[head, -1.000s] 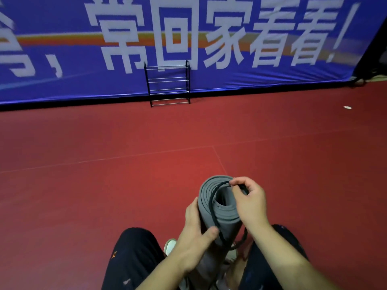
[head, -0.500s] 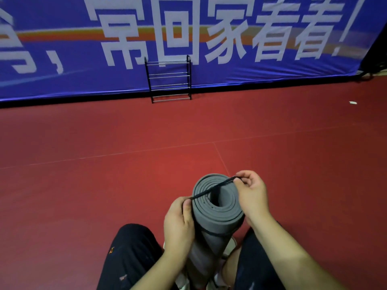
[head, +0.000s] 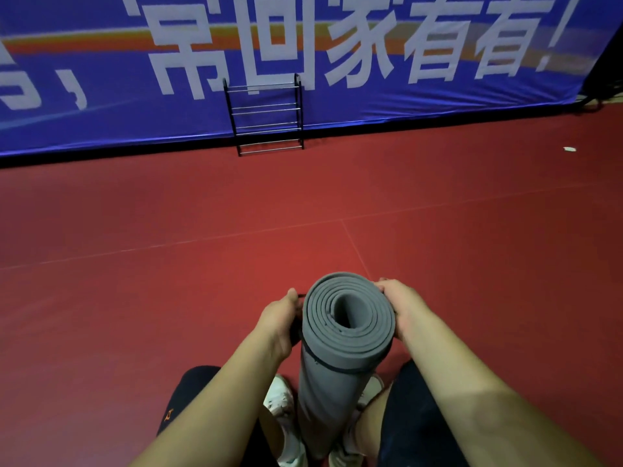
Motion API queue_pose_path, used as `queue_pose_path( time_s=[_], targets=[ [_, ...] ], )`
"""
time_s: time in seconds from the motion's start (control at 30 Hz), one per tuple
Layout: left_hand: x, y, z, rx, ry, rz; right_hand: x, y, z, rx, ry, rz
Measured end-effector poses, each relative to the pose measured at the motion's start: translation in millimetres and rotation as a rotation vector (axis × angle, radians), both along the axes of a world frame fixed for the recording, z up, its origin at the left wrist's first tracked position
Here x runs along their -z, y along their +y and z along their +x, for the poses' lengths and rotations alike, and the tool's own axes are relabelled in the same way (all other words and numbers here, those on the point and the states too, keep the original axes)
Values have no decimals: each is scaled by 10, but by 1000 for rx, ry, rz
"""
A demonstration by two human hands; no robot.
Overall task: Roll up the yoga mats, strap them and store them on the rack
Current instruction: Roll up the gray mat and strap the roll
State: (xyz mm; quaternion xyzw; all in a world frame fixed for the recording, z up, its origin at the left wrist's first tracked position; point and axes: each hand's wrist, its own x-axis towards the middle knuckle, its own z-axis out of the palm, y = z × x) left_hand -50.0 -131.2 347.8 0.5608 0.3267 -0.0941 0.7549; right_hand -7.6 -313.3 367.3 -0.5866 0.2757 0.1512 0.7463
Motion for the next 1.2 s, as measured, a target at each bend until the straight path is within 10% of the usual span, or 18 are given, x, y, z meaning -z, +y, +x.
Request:
queue_pose_path(
  time_s=[0.17,0.37,0.6,0.83,1.07,1.2],
  targets=[
    [124,-25,-33,-114,-261,530,153,5,39,-120,-240,-184],
    [188,-342,-546,78,-904,667,373,-31,-106,74,-435,-98],
    [499,-104,-374,384,-900,774,571,92,-511,-55,-816,-173],
    [817,298,-330,639,-599,725,904,-173,-597,-575,-617,-601],
    [465,88,-291,531,-796,651,920,-90,-398,-519,-801,-159],
    [878,110,-338,512,-635,535,1106,-47,-464,-542,-674,-269]
  ],
)
